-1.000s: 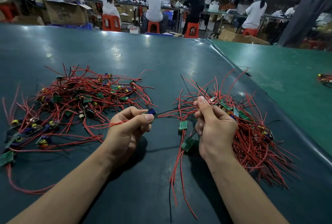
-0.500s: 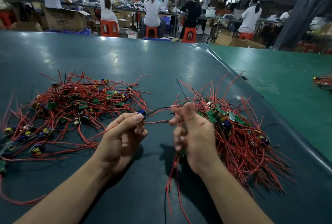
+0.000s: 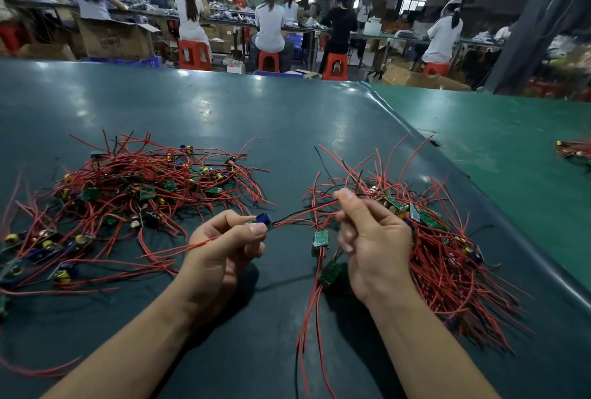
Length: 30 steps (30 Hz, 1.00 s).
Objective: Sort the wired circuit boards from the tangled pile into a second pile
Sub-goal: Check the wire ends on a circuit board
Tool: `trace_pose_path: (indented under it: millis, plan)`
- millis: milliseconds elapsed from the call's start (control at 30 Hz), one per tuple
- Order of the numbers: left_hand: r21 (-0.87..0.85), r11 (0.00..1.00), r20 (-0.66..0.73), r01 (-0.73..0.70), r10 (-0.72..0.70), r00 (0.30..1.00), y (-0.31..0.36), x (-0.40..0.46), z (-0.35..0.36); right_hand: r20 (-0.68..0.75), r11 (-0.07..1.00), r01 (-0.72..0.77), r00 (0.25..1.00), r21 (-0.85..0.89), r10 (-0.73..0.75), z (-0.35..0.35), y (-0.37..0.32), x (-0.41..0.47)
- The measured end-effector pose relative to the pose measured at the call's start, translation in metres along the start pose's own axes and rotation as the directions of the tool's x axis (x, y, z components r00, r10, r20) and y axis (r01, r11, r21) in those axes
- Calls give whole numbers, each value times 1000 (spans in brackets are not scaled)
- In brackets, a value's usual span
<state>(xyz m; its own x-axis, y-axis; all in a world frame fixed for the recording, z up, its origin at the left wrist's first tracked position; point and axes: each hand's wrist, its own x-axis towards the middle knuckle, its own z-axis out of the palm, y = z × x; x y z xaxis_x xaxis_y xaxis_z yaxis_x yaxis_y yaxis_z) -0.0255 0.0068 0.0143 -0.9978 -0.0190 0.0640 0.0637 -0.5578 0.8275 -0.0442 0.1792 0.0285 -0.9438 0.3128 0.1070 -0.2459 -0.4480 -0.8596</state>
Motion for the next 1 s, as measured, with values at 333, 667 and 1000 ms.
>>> trace_pose_path:
  millis: [333,667,1000]
  plan:
    - [-120,991,-117,-60,46,992,9,2,-9,-214,973,225,954,50,-210,-17,-15,11]
    - [717,560,-47,-416,633,773,-4,-3,-10,650,450,779,619,-437,-440,3,22,-29]
    - [818,46,420,-574,634,649,-4,-11,1,495,624,660,742,-419,-453,7,23,-27]
